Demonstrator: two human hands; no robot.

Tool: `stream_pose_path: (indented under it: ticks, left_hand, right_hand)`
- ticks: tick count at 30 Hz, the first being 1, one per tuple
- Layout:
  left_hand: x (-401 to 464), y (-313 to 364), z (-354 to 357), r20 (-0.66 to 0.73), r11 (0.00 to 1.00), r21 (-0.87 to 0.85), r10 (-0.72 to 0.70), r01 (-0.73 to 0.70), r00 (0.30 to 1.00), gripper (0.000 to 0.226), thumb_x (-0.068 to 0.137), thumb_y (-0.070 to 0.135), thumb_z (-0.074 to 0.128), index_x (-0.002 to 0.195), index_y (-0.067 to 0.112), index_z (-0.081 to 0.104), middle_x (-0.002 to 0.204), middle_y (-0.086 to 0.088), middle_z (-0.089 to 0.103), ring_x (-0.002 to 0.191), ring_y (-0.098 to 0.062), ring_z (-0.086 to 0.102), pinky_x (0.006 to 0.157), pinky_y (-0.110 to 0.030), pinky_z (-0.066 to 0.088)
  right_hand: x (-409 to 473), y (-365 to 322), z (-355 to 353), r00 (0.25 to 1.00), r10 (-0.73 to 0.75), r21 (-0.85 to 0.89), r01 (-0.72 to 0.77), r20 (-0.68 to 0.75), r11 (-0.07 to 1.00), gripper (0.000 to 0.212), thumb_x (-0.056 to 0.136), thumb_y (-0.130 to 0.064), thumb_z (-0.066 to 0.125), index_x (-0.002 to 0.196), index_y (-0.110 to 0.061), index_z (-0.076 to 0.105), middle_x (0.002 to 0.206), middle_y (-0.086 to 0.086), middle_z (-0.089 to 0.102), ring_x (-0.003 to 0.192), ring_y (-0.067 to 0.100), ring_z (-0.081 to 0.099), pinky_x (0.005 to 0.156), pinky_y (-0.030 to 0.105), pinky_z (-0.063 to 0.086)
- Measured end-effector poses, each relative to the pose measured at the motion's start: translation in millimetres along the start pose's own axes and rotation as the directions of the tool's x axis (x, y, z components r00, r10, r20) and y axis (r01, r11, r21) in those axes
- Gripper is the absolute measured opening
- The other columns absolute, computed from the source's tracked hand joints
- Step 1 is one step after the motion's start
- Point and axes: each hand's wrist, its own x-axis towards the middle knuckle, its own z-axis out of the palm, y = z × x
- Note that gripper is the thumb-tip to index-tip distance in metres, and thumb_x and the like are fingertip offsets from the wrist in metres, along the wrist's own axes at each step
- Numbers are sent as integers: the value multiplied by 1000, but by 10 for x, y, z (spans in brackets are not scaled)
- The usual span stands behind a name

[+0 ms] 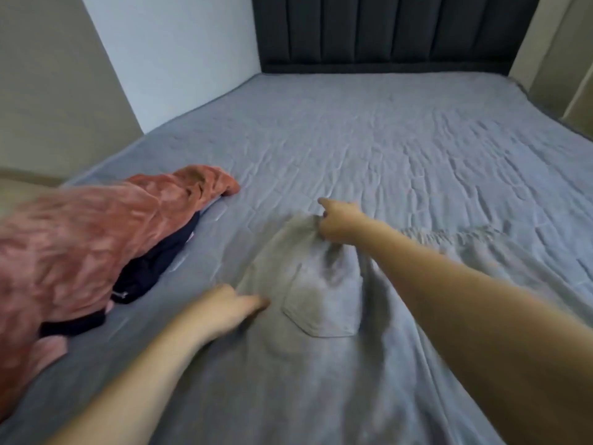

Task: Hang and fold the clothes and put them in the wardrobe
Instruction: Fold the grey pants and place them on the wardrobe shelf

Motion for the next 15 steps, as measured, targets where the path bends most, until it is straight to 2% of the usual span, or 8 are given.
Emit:
stream_pose_path:
  ticks: [2, 3, 5, 6, 7, 9, 12, 15]
  left_hand:
    - [-303, -266, -116, 203, 991, -129, -12, 39, 979, 85, 42, 64, 76, 111, 15, 71, 100, -5, 75, 87, -23, 73, 84, -36, 57]
    - [-438, -404, -140, 274, 987, -154, -10, 54, 962, 81, 38, 58, 79, 107, 16, 73, 95, -4, 76, 85, -23, 73, 86, -40, 58]
    - [-671, -602, -136, 374, 977, -200, 11, 69, 927, 72, 39, 42, 83, 106, 16, 74, 98, -8, 76, 92, -29, 72, 91, -48, 55]
    - [-799, -671, -123, 390, 970, -234, 31, 67, 920, 67, 43, 35, 82, 106, 16, 73, 100, -10, 75, 96, -31, 71, 93, -50, 54]
    - [-887, -691, -121, 391, 967, -250, 54, 50, 919, 60, 47, 31, 80, 105, 15, 74, 100, -10, 75, 97, -32, 70, 94, -50, 53]
    - [-1093, -598, -135, 364, 973, -230, 99, -14, 926, 48, 53, 31, 74, 97, 12, 76, 96, -11, 75, 94, -31, 71, 92, -50, 54]
    - [-1440, -176, -151, 382, 956, -274, 206, -102, 901, 40, 57, 24, 73, 92, 5, 75, 91, -17, 75, 86, -32, 72, 80, -47, 59]
    - [-1851, 598, -22, 517, 920, -332, 361, -208, 776, 23, 69, 16, 72, 89, 8, 77, 95, -17, 74, 84, -27, 73, 72, -35, 58]
  right_hand:
    - [103, -410, 129, 993, -54, 58, 48, 103, 997, 32, 91, -22, 47, 119, -6, 50, 129, 17, 57, 102, 30, 61, 77, 28, 46]
    - [114, -518, 164, 993, -24, 99, 13, 114, 995, 36, 89, -23, 47, 121, -6, 46, 126, 19, 58, 92, 29, 62, 73, 30, 48]
    - [116, -547, 190, 986, 76, 183, -103, 152, 978, 58, 87, -20, 46, 140, -4, 29, 126, 23, 54, 99, 32, 61, 85, 39, 52]
    - [74, -546, 203, 982, 90, 211, -124, 163, 970, 57, 87, -17, 47, 139, -2, 30, 119, 25, 56, 99, 35, 62, 85, 41, 53]
    - [38, -506, 198, 982, 97, 265, -138, 162, 954, 49, 87, -12, 46, 133, 2, 38, 103, 25, 59, 88, 34, 63, 74, 38, 55]
    - [-83, -409, 92, 987, 103, 412, -146, 123, 900, 30, 85, 1, 44, 113, 6, 51, 71, 20, 55, 58, 28, 56, 46, 26, 45]
    - [-322, -112, -318, 987, 159, 722, -138, 40, 678, 19, 82, 12, 46, 91, -4, 51, 63, 16, 49, 46, 25, 49, 35, 23, 43]
    - [-657, 511, -747, 970, 238, 914, -146, 56, 378, 21, 88, 14, 43, 81, -2, 55, 72, 16, 56, 52, 23, 59, 37, 24, 50]
